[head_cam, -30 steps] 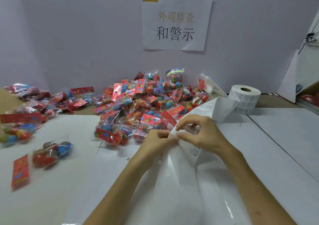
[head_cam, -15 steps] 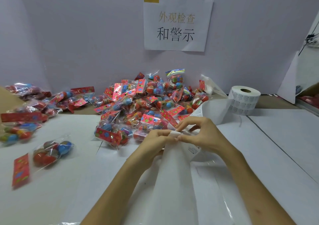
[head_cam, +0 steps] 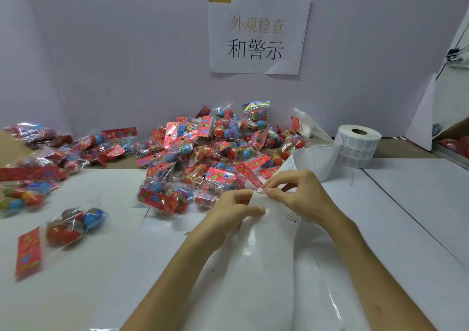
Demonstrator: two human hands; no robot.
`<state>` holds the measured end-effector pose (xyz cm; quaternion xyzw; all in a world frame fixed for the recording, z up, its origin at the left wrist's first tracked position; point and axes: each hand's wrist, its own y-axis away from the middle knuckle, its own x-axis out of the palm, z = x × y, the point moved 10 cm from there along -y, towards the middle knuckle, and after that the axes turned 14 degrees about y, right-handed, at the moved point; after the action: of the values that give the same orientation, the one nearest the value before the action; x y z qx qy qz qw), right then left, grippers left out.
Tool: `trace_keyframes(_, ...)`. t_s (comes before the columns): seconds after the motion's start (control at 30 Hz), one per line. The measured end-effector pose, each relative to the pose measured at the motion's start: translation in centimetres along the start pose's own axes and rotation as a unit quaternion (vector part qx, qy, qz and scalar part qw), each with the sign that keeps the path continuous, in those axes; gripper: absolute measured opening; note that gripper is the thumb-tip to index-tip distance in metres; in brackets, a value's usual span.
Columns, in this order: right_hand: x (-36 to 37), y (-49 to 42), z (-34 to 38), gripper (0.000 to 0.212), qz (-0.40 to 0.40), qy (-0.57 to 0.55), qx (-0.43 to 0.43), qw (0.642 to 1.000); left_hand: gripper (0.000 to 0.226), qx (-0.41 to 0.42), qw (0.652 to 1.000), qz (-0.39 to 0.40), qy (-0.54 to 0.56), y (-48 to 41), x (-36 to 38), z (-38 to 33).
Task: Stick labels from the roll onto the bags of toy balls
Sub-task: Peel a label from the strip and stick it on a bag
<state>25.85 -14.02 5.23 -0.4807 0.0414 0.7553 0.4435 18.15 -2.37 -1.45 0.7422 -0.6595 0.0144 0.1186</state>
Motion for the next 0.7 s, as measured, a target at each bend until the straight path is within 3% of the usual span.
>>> trace_keyframes(0.17, -0.2, 0.0, -0.2, 0.009, -0.018, 0.01, 0.005, 1.0, 0.032, 0.021, 0.999, -0.012, -0.023, -0.2, -0.2, -0.3)
trace_keyframes(0.33, -1.0, -0.1, -0.5, 0.012, -0.058, 0.018, -0.002, 0.998, 0.06, 0.051, 0.996, -0.053, -0.05, -0.4, -0.8, -0.6)
trace_keyframes(0.53, -1.7, 0.0, -1.1, 0.013, -0.093, -0.005, 0.007, 0.996, 0.013, 0.077, 0.99, -0.012, -0.117, -0.4, 0.3, -0.8)
trace_keyframes(0.7, -1.1, 0.0, -0.9, 0.01, -0.079, 0.004, -0.005, 0.997, 0.018, 0.082, 0.992, -0.027, -0.087, -0.3, 0.1, -0.9)
